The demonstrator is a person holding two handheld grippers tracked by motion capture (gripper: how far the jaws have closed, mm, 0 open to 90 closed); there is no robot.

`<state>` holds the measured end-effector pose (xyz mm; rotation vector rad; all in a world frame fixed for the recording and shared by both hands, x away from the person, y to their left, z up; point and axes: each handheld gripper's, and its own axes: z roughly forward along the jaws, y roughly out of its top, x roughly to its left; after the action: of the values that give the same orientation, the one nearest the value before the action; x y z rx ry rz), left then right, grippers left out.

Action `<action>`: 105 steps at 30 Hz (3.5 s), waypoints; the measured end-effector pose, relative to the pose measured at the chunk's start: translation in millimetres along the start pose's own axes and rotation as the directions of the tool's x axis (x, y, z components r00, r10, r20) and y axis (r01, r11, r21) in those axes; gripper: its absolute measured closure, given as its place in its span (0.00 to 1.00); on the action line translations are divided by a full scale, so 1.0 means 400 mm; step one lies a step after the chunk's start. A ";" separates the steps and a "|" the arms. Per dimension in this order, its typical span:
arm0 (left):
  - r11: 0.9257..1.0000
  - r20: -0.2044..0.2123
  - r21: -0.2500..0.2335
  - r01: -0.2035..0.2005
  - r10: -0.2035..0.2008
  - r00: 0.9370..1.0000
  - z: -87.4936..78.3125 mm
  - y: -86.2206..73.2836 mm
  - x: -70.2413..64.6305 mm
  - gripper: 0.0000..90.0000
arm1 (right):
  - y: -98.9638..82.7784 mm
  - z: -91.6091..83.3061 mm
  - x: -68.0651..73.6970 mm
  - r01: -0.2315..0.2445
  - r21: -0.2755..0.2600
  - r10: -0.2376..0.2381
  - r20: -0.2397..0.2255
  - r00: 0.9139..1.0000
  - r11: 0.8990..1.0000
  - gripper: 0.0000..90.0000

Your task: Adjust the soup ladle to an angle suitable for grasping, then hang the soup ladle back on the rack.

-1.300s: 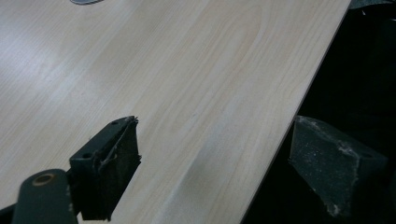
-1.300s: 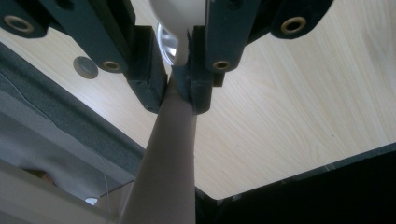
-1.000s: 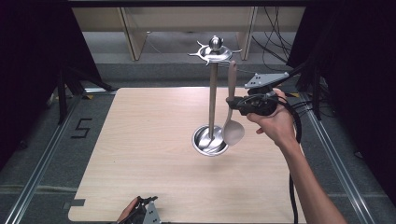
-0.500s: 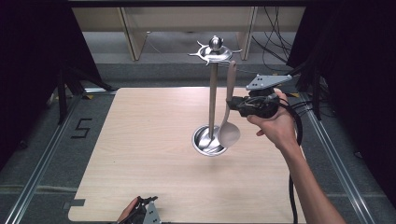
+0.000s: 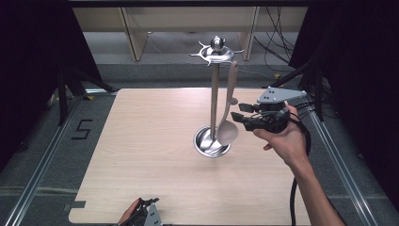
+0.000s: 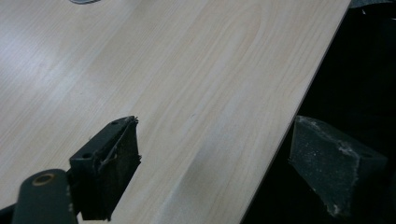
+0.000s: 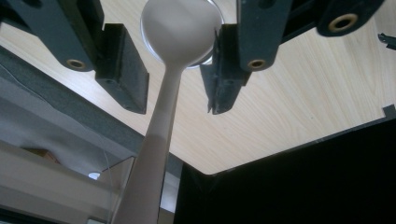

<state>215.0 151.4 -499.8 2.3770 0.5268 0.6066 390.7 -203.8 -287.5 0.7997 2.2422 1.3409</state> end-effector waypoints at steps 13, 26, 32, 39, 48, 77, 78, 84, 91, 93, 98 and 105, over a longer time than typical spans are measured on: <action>1.000 0.000 -0.003 0.007 -0.007 1.000 0.000 0.000 0.001 0.17 | -0.094 -0.027 0.016 -0.034 -0.059 0.033 -0.014 0.999 0.998 0.53; 1.000 -0.012 -0.009 0.010 -0.010 1.000 0.000 0.000 0.000 0.16 | -0.177 -0.037 0.054 0.004 -0.032 -0.005 -0.006 1.000 0.999 0.50; 1.000 -0.013 -0.009 0.009 -0.009 1.000 0.001 0.000 0.001 0.17 | -0.246 -0.025 0.060 -0.036 0.007 0.036 -0.022 0.999 0.999 0.49; 1.000 -0.012 -0.006 0.013 -0.013 1.000 0.002 -0.001 0.004 0.17 | -0.294 -0.031 0.064 -0.045 0.024 0.045 -0.016 0.999 0.999 0.47; 1.000 -0.006 -0.014 0.009 -0.009 1.000 -0.001 0.002 0.007 0.17 | -0.349 -0.017 0.066 -0.021 0.063 0.020 0.007 1.000 0.998 0.42; 1.000 -0.028 -0.004 0.010 -0.010 1.000 0.002 0.003 0.005 0.17 | -0.512 -0.054 0.078 -0.083 0.214 0.079 0.024 0.997 0.973 0.36; 1.000 -0.021 -0.009 0.013 -0.014 1.000 0.001 0.003 0.005 0.17 | -0.514 -0.057 0.078 -0.076 0.210 0.071 0.027 0.997 0.975 0.36; 1.000 -0.027 -0.006 0.008 -0.008 1.000 0.003 -0.003 0.001 0.17 | -0.528 -0.071 0.087 -0.097 0.222 0.096 0.016 0.995 0.970 0.35; 1.000 -0.012 -0.002 0.004 -0.004 1.000 -0.004 -0.001 0.002 0.17 | -0.549 -0.078 0.099 -0.096 0.237 0.092 0.026 0.995 0.967 0.35; 1.000 -0.027 -0.007 0.004 -0.004 1.000 -0.001 -0.002 0.000 0.17 | -0.553 -0.079 0.104 -0.097 0.241 0.096 0.014 0.995 0.966 0.35; 1.000 -0.009 -0.002 0.007 -0.007 1.000 -0.002 -0.001 0.001 0.16 | -0.560 -0.085 0.115 -0.091 0.245 0.093 0.006 0.996 0.965 0.34; 1.000 -0.017 -0.004 0.003 -0.003 1.000 0.002 -0.001 -0.003 0.16 | -0.581 -0.105 0.135 -0.084 0.261 0.081 0.022 0.996 0.962 0.32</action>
<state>214.5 150.8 -500.8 2.3687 0.5356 0.6266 263.1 -282.9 -477.9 0.9978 2.4334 1.0836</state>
